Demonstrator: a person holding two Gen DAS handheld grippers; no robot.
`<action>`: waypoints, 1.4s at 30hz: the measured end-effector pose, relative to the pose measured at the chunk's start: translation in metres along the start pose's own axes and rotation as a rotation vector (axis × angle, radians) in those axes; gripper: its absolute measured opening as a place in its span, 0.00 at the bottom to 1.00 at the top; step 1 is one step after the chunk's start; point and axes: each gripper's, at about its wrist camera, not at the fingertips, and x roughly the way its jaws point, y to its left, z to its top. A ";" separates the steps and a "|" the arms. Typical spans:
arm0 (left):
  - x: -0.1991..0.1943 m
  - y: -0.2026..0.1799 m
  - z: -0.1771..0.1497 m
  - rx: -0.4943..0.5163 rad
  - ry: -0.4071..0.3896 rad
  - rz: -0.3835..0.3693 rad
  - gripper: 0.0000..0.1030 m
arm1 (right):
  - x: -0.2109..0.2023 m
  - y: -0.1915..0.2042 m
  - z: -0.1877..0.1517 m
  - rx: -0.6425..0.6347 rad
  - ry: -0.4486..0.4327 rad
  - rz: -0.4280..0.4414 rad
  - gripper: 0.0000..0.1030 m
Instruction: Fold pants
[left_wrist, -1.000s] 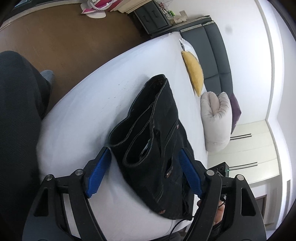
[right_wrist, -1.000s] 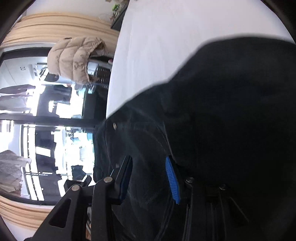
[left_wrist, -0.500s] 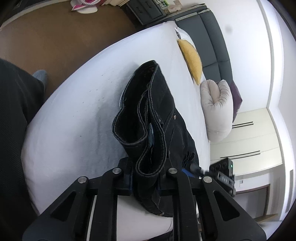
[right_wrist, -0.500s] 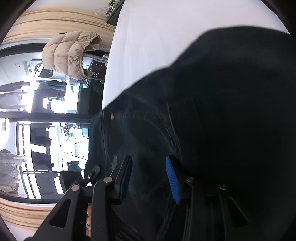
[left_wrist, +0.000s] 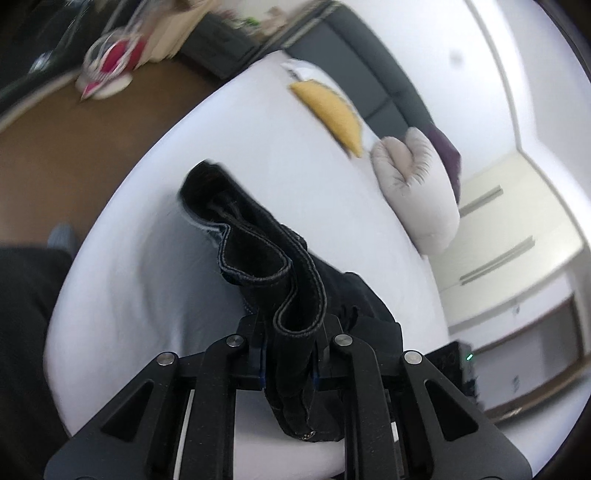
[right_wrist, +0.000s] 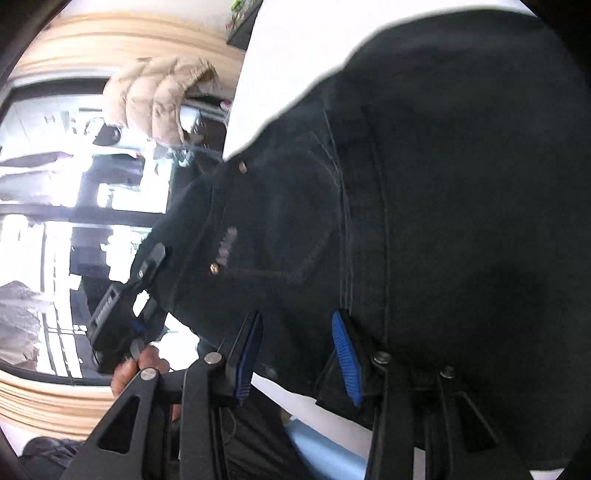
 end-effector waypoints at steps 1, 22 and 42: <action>0.001 -0.011 0.002 0.033 -0.002 0.004 0.13 | -0.009 -0.001 0.000 -0.007 -0.024 0.022 0.47; 0.134 -0.222 -0.104 0.761 0.167 0.024 0.13 | -0.081 0.005 0.060 -0.064 -0.137 0.267 0.94; 0.247 -0.330 -0.225 1.069 0.308 0.006 0.13 | -0.124 -0.055 0.069 -0.081 -0.204 -0.073 0.16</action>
